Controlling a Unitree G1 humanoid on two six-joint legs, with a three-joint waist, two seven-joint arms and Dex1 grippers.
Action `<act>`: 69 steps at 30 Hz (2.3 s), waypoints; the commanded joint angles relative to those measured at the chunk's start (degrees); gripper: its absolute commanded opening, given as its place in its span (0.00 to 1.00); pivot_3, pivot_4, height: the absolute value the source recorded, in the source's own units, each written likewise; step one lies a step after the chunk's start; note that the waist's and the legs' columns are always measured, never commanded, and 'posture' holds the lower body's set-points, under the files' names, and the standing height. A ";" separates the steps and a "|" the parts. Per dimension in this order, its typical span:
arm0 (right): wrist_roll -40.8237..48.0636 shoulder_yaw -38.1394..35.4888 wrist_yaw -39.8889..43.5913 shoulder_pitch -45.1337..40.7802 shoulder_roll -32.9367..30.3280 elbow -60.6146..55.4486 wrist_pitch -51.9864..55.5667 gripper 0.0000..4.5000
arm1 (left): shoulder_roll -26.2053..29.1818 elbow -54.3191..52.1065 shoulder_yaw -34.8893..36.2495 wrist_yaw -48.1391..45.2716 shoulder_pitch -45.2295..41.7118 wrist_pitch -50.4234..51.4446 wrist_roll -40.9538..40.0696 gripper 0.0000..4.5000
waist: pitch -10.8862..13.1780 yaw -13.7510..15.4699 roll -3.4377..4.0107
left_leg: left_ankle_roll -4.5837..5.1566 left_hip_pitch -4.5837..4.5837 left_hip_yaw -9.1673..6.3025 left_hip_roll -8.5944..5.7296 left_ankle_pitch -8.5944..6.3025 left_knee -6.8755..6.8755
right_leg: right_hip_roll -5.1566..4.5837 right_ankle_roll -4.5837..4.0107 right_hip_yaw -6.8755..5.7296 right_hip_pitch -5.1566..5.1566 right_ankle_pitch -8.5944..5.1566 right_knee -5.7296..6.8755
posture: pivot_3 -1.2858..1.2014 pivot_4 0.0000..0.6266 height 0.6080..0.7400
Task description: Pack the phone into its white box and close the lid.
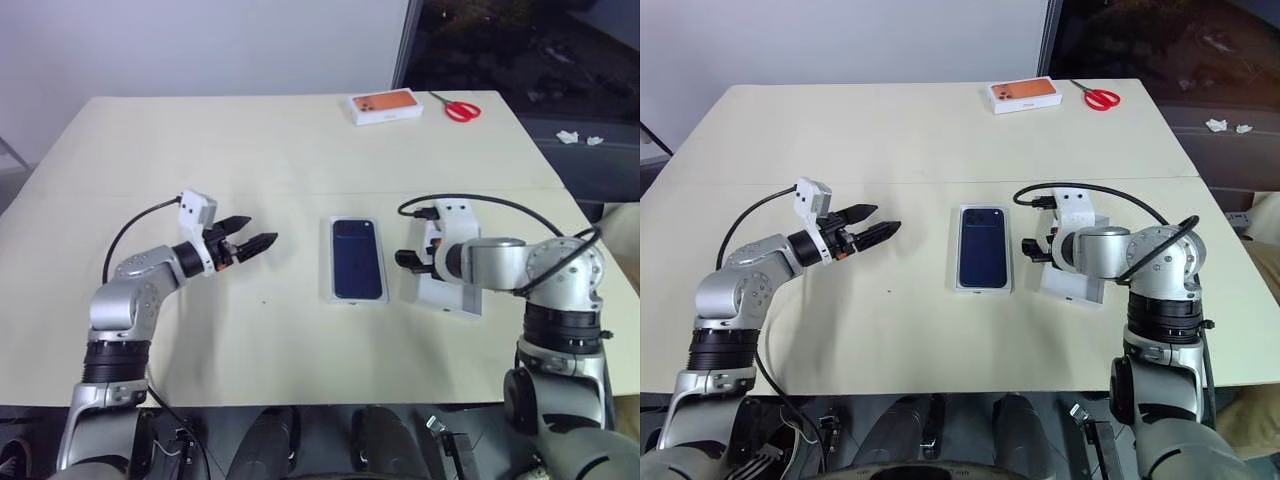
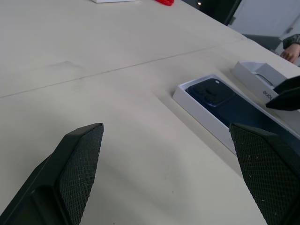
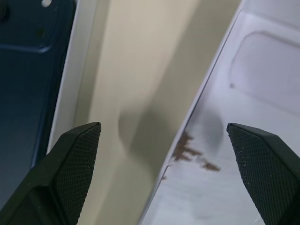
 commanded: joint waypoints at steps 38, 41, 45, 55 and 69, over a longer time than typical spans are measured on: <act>-4.01 4.62 16.75 -7.64 -2.36 -0.49 -14.67 0.00 | 0.17 -2.55 1.55 2.13 -1.48 1.08 -3.59 1.00 | 0.00 -0.33 0.01 | 0.13 0.09 0.32 0.26 -0.07 0.06 | 0.35 0.02 0.18 0.03 -0.01 0.00 | 0.52 0.24 1.00; 5.11 -3.60 19.68 -7.96 5.72 3.33 -18.39 0.00 | 0.44 -2.15 1.87 1.93 -1.53 0.80 -3.62 1.00 | 0.00 -0.47 0.00 | 0.13 0.14 0.35 0.34 -0.07 0.04 | 0.37 0.02 0.25 0.03 0.00 0.01 | 0.52 0.24 1.00; 11.81 -5.83 25.23 -7.67 8.64 1.60 -20.39 0.00 | 0.60 -2.13 2.40 2.05 -1.48 1.04 -4.28 1.00 | 0.03 0.17 0.02 | 0.13 0.11 0.36 0.30 -0.07 0.06 | 0.29 0.02 0.25 0.01 0.00 0.04 | 0.52 0.24 1.00; 33.79 -0.46 21.80 -1.48 14.68 0.82 -26.35 0.00 | 0.40 -2.44 3.39 2.67 -1.91 1.48 -5.84 1.00 | 0.03 -0.30 0.03 | 0.16 0.10 0.36 0.29 -0.09 0.05 | 0.24 0.02 0.29 -0.05 0.00 0.05 | 0.52 0.24 1.00; 35.23 11.24 19.15 3.39 19.02 3.95 -33.59 0.00 | 1.36 -5.93 3.77 1.83 0.87 -1.60 -6.63 1.00 | 0.04 -0.33 0.04 | 0.14 0.10 0.39 0.30 -0.08 0.04 | 0.28 0.01 0.34 -0.12 0.00 0.10 | 0.52 0.24 1.00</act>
